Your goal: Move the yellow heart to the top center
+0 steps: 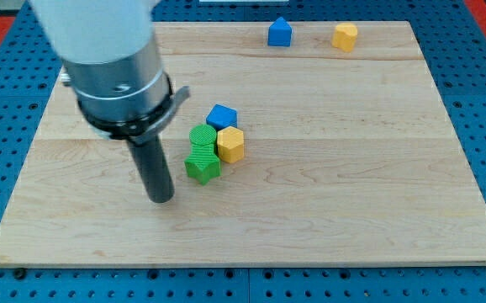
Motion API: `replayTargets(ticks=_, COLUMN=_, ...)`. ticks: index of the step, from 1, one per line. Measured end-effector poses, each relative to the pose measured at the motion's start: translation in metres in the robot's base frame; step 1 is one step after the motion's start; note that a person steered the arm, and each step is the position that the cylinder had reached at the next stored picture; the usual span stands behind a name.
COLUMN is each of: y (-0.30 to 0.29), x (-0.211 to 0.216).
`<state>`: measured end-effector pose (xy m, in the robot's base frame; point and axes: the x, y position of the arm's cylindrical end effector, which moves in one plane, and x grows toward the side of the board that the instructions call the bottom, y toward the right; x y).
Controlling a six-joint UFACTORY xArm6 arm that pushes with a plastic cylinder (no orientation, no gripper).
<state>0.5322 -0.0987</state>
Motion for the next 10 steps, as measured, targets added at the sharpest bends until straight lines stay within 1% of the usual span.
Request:
replayTargets(ticks=1, y=0.014, x=-0.013)
replayTargets(ticks=2, y=0.041, x=-0.018)
replayTargets(ticks=3, y=0.075, x=-0.018)
replayTargets(ticks=4, y=0.087, x=-0.018)
replayTargets(ticks=5, y=0.119, x=-0.008)
replayTargets(ticks=6, y=0.227, x=-0.032)
replayTargets(ticks=7, y=0.302, x=-0.086)
replayTargets(ticks=9, y=0.397, x=-0.249)
replayTargets(ticks=10, y=0.413, x=-0.321)
